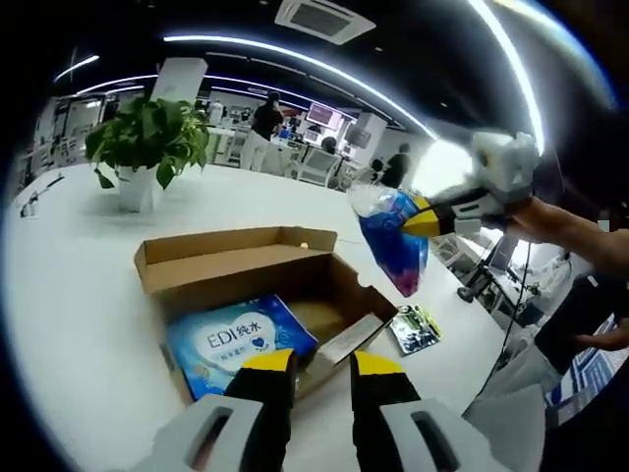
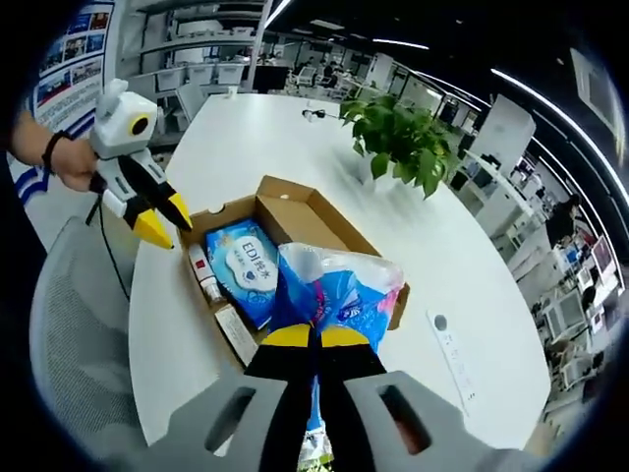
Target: Operate the shoe box by opening the lid, removing the specified soft item, and placing it in the target area until the item is outside and the box remains undamaged.
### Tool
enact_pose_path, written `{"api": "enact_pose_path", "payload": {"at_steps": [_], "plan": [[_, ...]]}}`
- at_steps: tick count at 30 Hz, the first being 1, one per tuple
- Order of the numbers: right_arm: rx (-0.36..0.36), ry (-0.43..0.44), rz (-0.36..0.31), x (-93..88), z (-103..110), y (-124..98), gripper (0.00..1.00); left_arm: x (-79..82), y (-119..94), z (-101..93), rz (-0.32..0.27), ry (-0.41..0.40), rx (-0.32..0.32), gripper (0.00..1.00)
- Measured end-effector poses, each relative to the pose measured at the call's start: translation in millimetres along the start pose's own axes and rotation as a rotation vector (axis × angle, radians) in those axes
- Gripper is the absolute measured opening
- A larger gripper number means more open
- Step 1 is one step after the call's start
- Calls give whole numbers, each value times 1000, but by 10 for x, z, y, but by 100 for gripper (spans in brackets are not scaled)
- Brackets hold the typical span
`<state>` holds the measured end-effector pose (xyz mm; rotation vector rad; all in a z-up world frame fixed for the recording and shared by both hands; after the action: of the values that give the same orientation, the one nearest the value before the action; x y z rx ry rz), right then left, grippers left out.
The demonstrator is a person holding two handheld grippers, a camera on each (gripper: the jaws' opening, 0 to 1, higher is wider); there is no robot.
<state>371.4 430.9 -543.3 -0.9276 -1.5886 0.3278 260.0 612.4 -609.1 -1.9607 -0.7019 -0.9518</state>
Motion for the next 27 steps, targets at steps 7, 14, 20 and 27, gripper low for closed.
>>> {"api": "enact_pose_path", "payload": {"at_steps": [7, 14, 20, 27], "plan": [[-50, 32, 32, -308, -46, -308, 0, 3, 130, -158, 16, 26, -40, 22], [-85, 88, 75, -723, 14, -578, 0, 1, 234, -290, 44, 74, -76, 24], [-102, 116, 136, -1162, 61, -816, 0, -12, 280, -342, 67, 96, -97, 29], [-100, 53, 287, -1692, 118, -1076, 0, -41, 288, -361, 87, 108, -103, 31]]}}
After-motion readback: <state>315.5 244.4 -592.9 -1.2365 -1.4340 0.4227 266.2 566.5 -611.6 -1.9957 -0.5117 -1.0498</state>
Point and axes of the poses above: the point that each gripper's makers call its tool centre point, and the gripper's own axes: y roughly forward along the fingers, z roughly to its left, x roughly out of its top, the point moved 5 cm from there along -y, roughly backward along the fingers, and after that the axes turned 3 degrees about -z, right-handed, at the moved point
